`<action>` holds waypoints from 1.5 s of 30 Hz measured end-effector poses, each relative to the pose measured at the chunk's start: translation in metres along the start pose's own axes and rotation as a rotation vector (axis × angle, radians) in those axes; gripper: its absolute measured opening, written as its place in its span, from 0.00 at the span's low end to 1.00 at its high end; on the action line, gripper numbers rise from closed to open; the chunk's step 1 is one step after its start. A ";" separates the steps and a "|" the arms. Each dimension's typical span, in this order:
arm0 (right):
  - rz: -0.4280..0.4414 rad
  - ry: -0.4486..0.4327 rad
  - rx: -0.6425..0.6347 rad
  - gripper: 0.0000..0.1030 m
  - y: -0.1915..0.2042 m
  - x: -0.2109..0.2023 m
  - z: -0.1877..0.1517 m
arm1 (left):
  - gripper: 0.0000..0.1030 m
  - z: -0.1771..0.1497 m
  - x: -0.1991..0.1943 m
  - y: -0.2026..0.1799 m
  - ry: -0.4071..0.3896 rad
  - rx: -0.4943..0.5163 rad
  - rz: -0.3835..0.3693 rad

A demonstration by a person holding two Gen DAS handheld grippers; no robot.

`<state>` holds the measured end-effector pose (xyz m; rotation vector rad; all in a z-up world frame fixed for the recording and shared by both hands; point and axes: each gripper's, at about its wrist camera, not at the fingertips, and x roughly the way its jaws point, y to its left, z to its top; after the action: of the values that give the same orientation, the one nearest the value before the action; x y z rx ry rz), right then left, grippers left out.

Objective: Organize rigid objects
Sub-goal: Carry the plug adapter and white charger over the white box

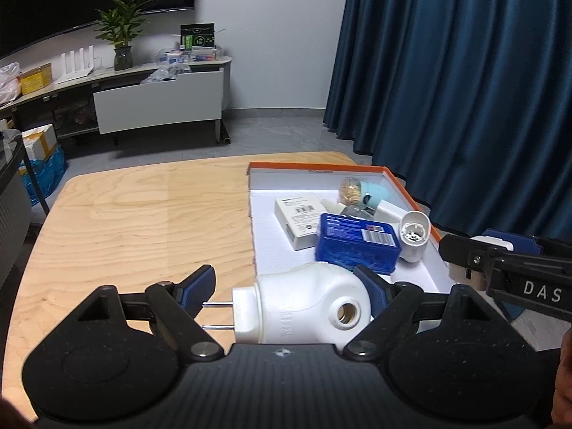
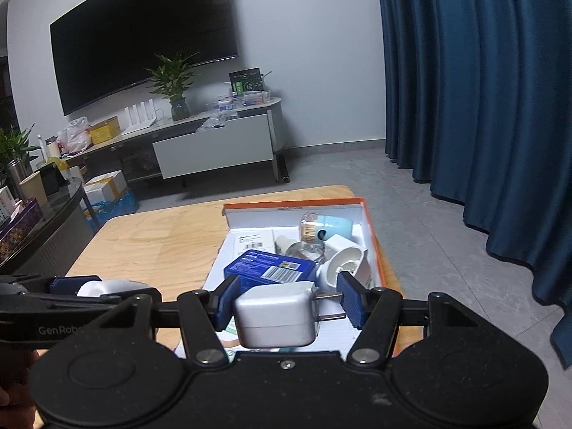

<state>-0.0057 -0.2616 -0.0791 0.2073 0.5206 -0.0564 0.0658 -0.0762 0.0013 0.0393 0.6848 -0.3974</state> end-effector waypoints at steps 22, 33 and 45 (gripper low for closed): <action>-0.047 -0.011 0.024 0.69 -0.024 -0.007 0.000 | 0.84 -0.005 0.011 -0.035 0.035 0.063 -0.073; -0.049 -0.007 0.026 0.69 -0.032 -0.004 0.001 | 0.84 -0.007 0.017 -0.052 0.048 0.093 -0.106; -0.033 -0.005 0.028 0.69 -0.036 0.001 0.008 | 0.84 -0.009 0.020 -0.064 0.058 0.110 -0.128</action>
<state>-0.0053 -0.2983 -0.0796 0.2258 0.5182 -0.0961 0.0506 -0.1412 -0.0124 0.1123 0.7246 -0.5592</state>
